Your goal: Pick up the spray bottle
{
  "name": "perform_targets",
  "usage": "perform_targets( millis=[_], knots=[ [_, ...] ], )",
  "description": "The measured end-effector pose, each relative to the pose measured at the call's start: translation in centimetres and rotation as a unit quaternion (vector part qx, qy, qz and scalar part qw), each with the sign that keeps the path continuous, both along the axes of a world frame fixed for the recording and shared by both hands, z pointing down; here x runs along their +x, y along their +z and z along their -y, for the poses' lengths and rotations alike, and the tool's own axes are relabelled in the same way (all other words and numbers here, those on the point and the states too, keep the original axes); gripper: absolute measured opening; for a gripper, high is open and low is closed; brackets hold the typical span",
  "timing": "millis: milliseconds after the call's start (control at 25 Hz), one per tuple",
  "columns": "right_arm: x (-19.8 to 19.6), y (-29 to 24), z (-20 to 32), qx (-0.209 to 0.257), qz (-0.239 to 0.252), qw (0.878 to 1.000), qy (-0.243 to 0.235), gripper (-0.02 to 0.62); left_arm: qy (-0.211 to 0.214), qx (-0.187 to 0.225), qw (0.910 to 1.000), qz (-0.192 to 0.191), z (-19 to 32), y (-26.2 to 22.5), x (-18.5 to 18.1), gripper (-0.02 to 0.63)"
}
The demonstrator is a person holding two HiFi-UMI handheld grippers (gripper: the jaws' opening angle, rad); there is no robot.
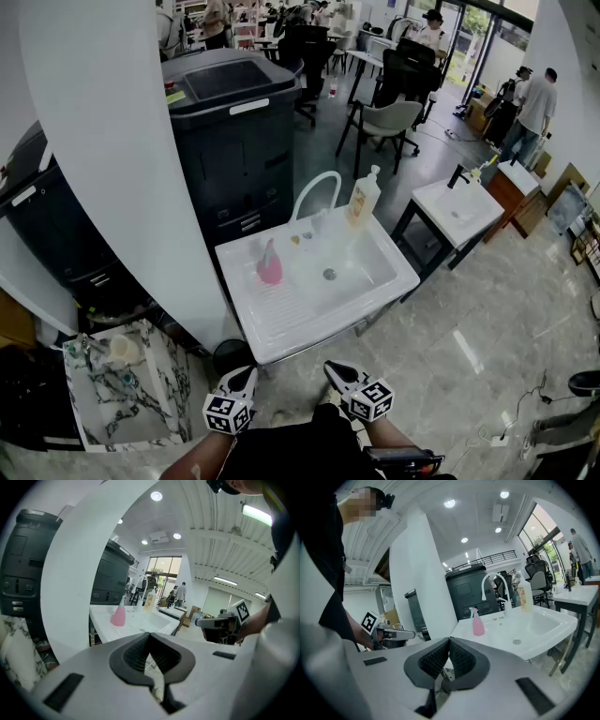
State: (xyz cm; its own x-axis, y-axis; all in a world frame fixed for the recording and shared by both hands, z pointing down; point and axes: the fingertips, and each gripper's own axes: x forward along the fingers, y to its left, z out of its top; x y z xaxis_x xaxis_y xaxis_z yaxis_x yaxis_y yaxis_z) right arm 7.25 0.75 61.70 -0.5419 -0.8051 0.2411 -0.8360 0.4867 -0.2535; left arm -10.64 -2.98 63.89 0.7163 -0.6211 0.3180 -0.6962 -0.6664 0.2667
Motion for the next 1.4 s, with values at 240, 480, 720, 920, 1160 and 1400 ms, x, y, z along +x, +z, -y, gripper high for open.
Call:
perform_targets(
  millis=[240, 480, 720, 920, 1160, 1400],
  knots=[
    [-1.2, 0.3, -2.7, -0.015, 0.000, 1.000, -0.020, 0.026, -0.006, -0.010, 0.9999, -0.002, -3.7, -0.6, -0.6, 0.008],
    [-1.7, 0.4, -2.8, -0.006, 0.006, 1.000, -0.017, 0.026, -0.005, -0.009, 0.9999, -0.005, -3.9, -0.3, -0.5, 0.008],
    [-1.4, 0.2, -2.8, 0.003, 0.013, 1.000, -0.010, 0.026, -0.011, -0.005, 0.9999, -0.010, -4.0, -0.5, -0.7, 0.008],
    [-1.1, -0.8, -2.5, 0.005, 0.007, 1.000, -0.004, 0.026, -0.018, -0.002, 0.9998, -0.013, -4.2, -1.0, -0.7, 0.008],
    [-0.7, -0.5, -2.0, 0.012, 0.009, 1.000, -0.005, 0.026, -0.022, 0.001, 0.9997, -0.011, -4.8, -1.1, -1.5, 0.008],
    [-0.1, -0.9, -2.1, 0.015, 0.008, 1.000, -0.001, 0.026, -0.026, -0.002, 0.9995, -0.016, -5.1, -1.1, -1.2, 0.008]
  ],
)
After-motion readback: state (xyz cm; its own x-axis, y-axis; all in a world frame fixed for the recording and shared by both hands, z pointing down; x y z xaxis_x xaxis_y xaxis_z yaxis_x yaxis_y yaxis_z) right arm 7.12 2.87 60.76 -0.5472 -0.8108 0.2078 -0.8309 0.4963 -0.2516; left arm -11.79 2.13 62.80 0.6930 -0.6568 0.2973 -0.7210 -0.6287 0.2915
